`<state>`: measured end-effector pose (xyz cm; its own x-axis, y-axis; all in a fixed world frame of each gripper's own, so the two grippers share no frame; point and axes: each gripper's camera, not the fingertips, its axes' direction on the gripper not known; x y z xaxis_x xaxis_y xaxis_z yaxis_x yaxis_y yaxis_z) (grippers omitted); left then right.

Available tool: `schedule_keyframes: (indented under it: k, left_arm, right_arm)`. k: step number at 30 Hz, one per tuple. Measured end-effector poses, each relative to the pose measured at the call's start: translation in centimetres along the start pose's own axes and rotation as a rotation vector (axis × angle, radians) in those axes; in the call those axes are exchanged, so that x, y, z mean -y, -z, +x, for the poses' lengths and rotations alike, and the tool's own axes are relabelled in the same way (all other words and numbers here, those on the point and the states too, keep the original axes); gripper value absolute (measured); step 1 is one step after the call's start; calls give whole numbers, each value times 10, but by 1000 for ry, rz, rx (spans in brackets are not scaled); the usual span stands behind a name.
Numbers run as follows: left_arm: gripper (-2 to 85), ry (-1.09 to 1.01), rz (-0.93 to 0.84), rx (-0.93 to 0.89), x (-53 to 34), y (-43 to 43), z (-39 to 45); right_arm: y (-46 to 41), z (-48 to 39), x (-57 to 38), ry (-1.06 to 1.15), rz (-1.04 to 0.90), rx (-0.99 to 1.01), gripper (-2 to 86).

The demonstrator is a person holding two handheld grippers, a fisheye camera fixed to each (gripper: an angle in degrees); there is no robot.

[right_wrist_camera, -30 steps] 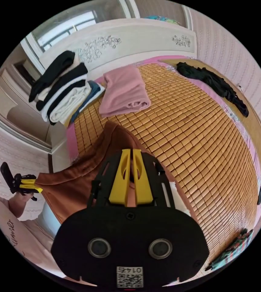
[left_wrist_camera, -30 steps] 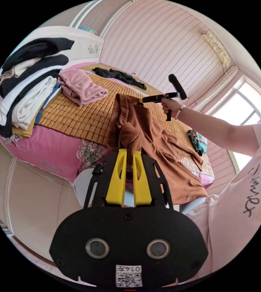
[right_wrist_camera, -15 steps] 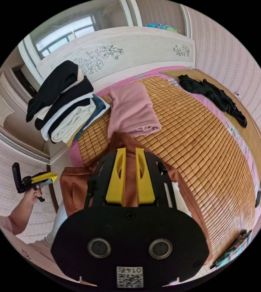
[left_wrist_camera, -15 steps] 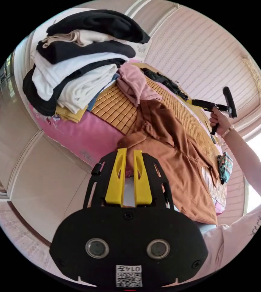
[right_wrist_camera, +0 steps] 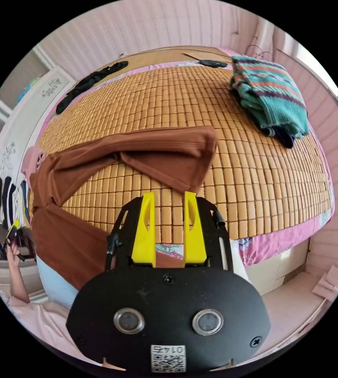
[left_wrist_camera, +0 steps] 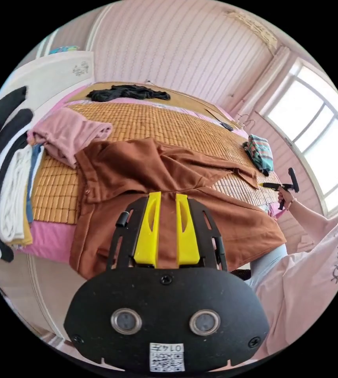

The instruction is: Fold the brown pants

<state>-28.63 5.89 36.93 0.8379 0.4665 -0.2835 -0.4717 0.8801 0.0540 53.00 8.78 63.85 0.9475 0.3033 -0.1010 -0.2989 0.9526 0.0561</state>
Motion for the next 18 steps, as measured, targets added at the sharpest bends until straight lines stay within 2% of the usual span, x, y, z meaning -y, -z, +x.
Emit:
schedule_keyframes:
  k: [5, 7, 12, 18]
  left_arm:
    - [85, -219, -114, -121, 84, -94, 94]
    - [85, -292, -142, -80, 106, -125, 123]
    - [79, -334, -333, -25, 136, -204, 151]
    - [52, -430, -500, -90, 126, -233, 170]
  right_arm:
    - [-35, 45, 11, -144, -22, -15, 100]
    - [-43, 56, 13, -183, 16, -7, 42]
    - [-46, 68, 20, -70, -33, 83, -1]
    - [19, 120, 23, -28, 150, 104, 2]
